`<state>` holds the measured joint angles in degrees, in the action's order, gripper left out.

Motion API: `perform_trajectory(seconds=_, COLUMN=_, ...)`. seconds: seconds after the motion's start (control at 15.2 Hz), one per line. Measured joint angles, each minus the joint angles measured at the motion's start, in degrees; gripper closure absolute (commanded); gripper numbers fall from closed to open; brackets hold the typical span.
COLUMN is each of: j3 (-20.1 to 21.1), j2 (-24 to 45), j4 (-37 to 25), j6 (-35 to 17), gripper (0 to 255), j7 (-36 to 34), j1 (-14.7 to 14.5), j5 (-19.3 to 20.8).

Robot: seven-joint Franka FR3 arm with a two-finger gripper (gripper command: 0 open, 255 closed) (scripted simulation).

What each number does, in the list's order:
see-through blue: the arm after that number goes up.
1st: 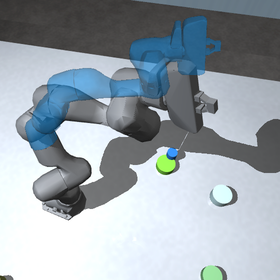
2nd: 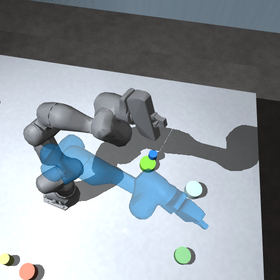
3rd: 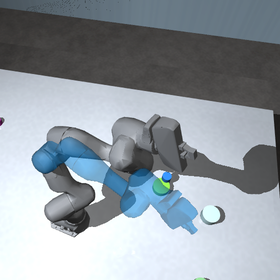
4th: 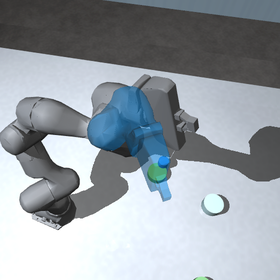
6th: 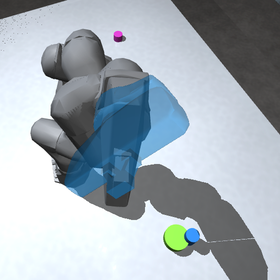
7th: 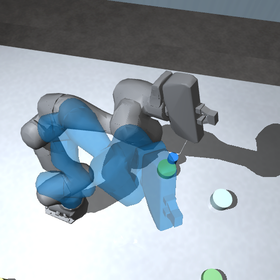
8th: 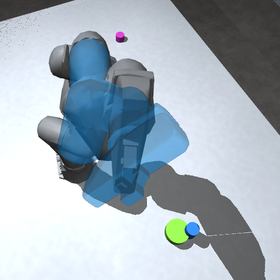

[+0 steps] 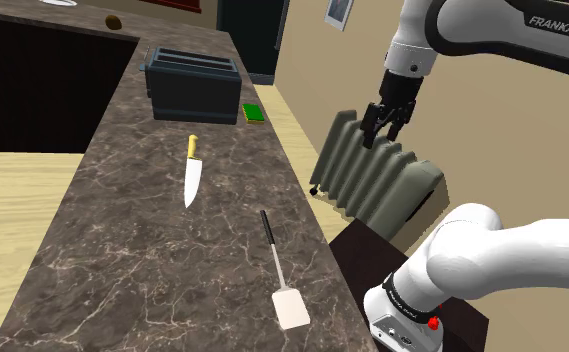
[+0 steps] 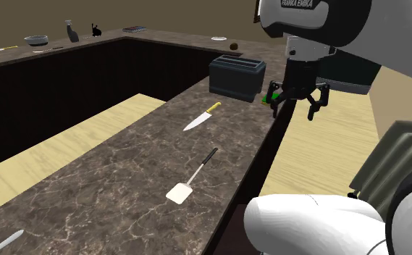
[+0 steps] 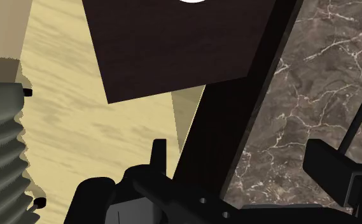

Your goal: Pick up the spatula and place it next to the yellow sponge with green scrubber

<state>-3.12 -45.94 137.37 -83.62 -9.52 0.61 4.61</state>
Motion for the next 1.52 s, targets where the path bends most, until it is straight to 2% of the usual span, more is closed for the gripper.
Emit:
perform_trajectory(seconds=0.13, j3=0.5, j2=-0.4, j4=0.6, j6=-0.4, gripper=0, j7=-0.8, j1=-0.1, j5=-0.5)
perform_trajectory(seconds=0.26, j3=2.2, j2=-2.2, j4=3.8, j6=-2.4, gripper=0, j7=-3.4, j1=-0.4, j5=-2.0)
perform_trajectory(seconds=0.73, j3=11.4, j2=-7.1, j4=13.7, j6=-10.5, gripper=0, j7=-15.7, j1=-3.0, j5=-10.2)
perform_trajectory(seconds=1.12, j3=20.9, j2=-5.5, j4=18.6, j6=-20.0, gripper=0, j7=-26.4, j1=-5.9, j5=-17.7)
perform_trajectory(seconds=1.52, j3=31.6, j2=1.3, j4=19.7, j6=-31.4, gripper=0, j7=-37.2, j1=-7.4, j5=-24.0)
